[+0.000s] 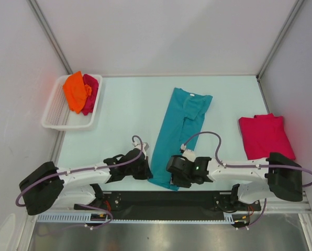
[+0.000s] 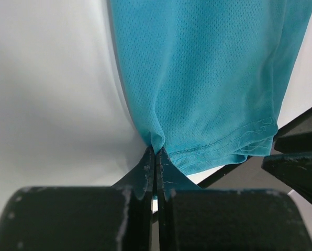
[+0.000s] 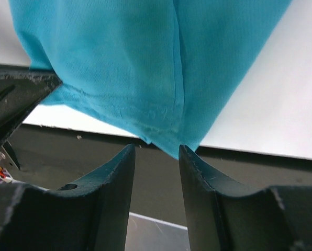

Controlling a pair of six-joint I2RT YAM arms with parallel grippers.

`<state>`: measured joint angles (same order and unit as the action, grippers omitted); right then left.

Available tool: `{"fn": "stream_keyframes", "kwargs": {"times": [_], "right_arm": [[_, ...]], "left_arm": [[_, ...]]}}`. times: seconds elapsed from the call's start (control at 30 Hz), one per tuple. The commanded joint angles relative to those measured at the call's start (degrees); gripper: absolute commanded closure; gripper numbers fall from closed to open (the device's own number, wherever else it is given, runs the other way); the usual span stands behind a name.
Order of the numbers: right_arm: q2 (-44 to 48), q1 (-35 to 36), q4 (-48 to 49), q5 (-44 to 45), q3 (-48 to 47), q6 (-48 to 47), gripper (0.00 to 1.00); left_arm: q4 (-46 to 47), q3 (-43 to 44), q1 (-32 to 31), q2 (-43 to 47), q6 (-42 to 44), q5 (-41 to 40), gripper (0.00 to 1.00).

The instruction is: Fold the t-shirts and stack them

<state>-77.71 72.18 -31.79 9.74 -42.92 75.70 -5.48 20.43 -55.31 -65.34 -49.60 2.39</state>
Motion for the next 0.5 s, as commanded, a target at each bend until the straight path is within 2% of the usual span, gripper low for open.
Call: {"fn": "stream_keyframes", "kwargs": {"times": [0.0,0.27,0.47], "right_arm": [[5.2,2.0,-6.6,4.6,0.6,5.1,0.56],[10.3,6.8,-15.3,8.8,1.6,12.4,0.56],[8.1,8.1,-13.5,8.4,3.3,13.6,0.55]], "left_arm": [[-0.9,3.3,-1.6,-4.1,-0.5,0.6,1.00],[-0.5,6.7,-3.8,-7.5,0.1,0.7,1.00],[-0.5,7.2,-4.7,-7.5,-0.1,0.7,1.00]]}}
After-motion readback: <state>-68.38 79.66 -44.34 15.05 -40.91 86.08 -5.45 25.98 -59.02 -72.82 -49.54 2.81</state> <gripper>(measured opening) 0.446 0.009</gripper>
